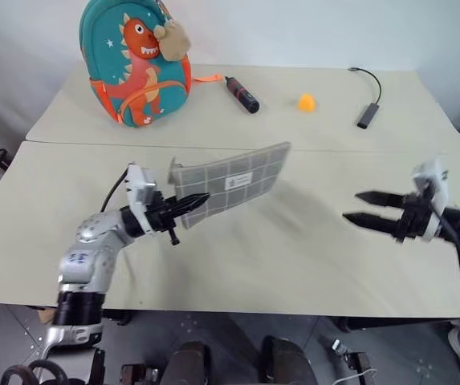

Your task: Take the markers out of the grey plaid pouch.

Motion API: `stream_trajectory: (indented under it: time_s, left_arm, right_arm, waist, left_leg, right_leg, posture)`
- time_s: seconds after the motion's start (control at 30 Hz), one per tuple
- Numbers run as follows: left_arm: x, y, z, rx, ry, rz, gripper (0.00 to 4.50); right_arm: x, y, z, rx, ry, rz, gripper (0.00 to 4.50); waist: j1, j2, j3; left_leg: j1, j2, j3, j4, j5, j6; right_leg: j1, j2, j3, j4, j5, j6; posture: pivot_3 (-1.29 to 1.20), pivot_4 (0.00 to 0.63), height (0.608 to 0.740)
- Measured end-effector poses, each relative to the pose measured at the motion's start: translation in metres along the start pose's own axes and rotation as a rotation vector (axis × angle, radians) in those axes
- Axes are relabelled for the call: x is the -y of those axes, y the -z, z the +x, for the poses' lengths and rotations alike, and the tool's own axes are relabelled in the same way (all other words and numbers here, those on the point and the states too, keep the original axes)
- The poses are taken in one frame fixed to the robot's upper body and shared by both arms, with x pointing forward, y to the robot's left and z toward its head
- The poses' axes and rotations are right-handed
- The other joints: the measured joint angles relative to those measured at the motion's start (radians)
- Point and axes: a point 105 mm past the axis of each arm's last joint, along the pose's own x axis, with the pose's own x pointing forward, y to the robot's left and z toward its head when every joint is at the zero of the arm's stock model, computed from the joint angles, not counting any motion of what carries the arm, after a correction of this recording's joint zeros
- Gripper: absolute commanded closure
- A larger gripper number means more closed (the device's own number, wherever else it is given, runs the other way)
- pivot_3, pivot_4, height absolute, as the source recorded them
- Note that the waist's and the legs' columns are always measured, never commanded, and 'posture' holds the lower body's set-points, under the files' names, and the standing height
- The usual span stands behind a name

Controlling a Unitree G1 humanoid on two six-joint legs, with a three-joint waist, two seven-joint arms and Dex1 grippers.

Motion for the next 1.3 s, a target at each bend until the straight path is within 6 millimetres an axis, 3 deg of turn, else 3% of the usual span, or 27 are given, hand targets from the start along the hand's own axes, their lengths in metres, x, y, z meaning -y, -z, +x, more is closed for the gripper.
stream_trajectory:
  time_s: [0.13,0.23,0.37,0.53,0.7,0.87,1.3]
  left_arm:
    - [0.013,0.020,0.017,-0.011,0.075,0.199,4.50]
    - [0.013,0.022,0.025,-0.016,0.109,0.355,4.50]
    - [0.021,0.025,0.036,-0.023,0.154,0.515,4.50]
    - [0.027,0.033,0.038,-0.055,0.177,0.637,4.50]
    - [0.029,0.038,0.039,-0.068,0.170,0.639,4.50]
    - [0.035,0.050,0.032,-0.110,0.188,0.606,4.50]
    - [0.037,0.048,0.033,-0.126,0.189,0.600,4.50]
  right_arm:
    - [-0.016,-0.036,0.021,0.053,-0.087,0.110,0.02]
    - [-0.038,-0.046,0.049,0.031,-0.209,0.196,0.02]
    - [-0.061,-0.035,0.084,-0.103,-0.297,0.281,0.02]
    - [-0.085,-0.018,0.108,-0.217,-0.375,0.397,0.02]
    - [-0.106,-0.014,0.114,-0.266,-0.453,0.445,0.02]
    - [-0.111,-0.012,0.119,-0.268,-0.469,0.460,0.02]
    - [-0.126,-0.002,0.136,-0.270,-0.527,0.528,0.02]
  waist:
    - [-0.003,0.000,0.000]
    - [-0.002,0.000,0.000]
    - [0.002,0.000,0.000]
    - [0.012,0.000,0.000]
    - [0.013,0.000,0.000]
    - [0.007,0.000,0.000]
    - [-0.013,0.000,0.000]
  left_leg:
    - [-0.001,0.000,-0.001,0.001,0.000,0.000]
    - [-0.002,0.000,-0.001,0.003,-0.001,0.002]
    - [-0.003,-0.001,-0.002,0.004,-0.002,0.004]
    - [-0.008,-0.004,-0.001,0.004,-0.004,0.006]
    - [-0.018,-0.005,-0.002,0.008,-0.003,0.007]
    - [-0.018,-0.004,-0.001,0.007,-0.003,0.007]
    - [-0.018,-0.004,-0.001,0.007,-0.003,0.007]
  right_leg:
    - [-0.001,0.000,-0.001,0.001,0.000,0.000]
    - [-0.001,-0.001,-0.001,0.001,0.001,0.000]
    - [-0.001,-0.002,-0.001,0.001,0.001,0.001]
    - [-0.006,-0.004,-0.001,0.002,0.001,0.001]
    - [-0.015,-0.004,-0.003,0.004,0.002,0.003]
    - [-0.015,-0.004,-0.004,0.005,0.002,0.003]
    - [-0.016,-0.004,-0.004,0.006,0.002,0.003]
  posture:
    - [0.00,0.150,0.740]
    - [0.00,0.150,0.740]
    - [0.00,0.150,0.740]
    - [0.00,0.150,0.740]
    - [0.00,0.150,0.740]
    - [0.00,0.150,0.740]
    - [0.00,0.150,0.740]
